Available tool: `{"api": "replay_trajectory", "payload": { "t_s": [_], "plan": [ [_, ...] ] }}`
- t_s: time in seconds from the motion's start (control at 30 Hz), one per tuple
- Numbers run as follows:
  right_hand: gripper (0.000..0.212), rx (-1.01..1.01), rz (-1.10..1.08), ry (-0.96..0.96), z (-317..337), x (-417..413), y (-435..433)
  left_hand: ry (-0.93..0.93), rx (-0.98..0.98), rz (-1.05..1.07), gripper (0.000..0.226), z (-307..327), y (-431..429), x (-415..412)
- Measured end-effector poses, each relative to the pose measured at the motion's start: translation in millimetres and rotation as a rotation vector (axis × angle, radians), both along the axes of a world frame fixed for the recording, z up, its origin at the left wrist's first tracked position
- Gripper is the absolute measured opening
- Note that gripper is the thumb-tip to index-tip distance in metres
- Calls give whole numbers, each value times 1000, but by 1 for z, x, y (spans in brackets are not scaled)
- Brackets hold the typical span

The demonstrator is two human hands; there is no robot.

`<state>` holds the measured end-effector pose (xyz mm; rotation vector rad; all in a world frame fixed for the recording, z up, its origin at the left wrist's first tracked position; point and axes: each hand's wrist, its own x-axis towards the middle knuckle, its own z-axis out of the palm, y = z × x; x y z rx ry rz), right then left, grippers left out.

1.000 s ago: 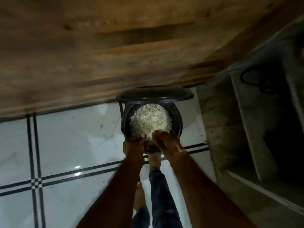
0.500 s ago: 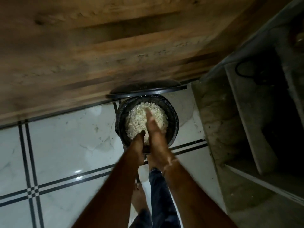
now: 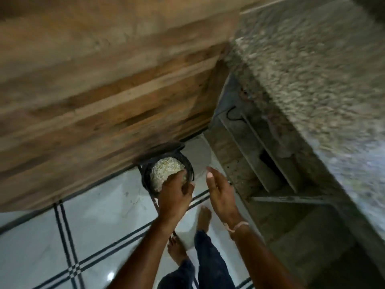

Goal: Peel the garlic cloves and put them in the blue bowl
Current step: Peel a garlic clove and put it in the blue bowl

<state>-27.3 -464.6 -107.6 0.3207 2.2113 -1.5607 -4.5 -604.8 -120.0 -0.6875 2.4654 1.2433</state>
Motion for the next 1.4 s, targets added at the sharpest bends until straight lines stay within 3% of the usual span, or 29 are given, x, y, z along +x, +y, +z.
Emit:
{"api": "replay_trajectory", "payload": {
  "t_s": [0.3, 0.5, 0.77, 0.9, 1.17, 1.4],
  "plan": [
    [54, 410, -33, 300, 99, 78, 183, 293, -46, -395, 46, 111, 166, 35],
    [40, 541, -150, 368, 118, 121, 342, 365, -41, -608, 47, 139, 327, 38],
    [52, 689, -295, 303, 110, 144, 505, 318, -20, -787, 46, 137, 502, 38],
    [43, 753, -366, 252, 100, 156, 560, 302, -32, -849, 44, 123, 556, 32],
    [76, 840, -399, -17, 96, 131, 616, 406, -113, -1008, 24, 97, 601, 2],
    [72, 911, -392, -92, 92, 117, 622, 496, -231, -1033, 20, 90, 601, -3]
  ]
}}
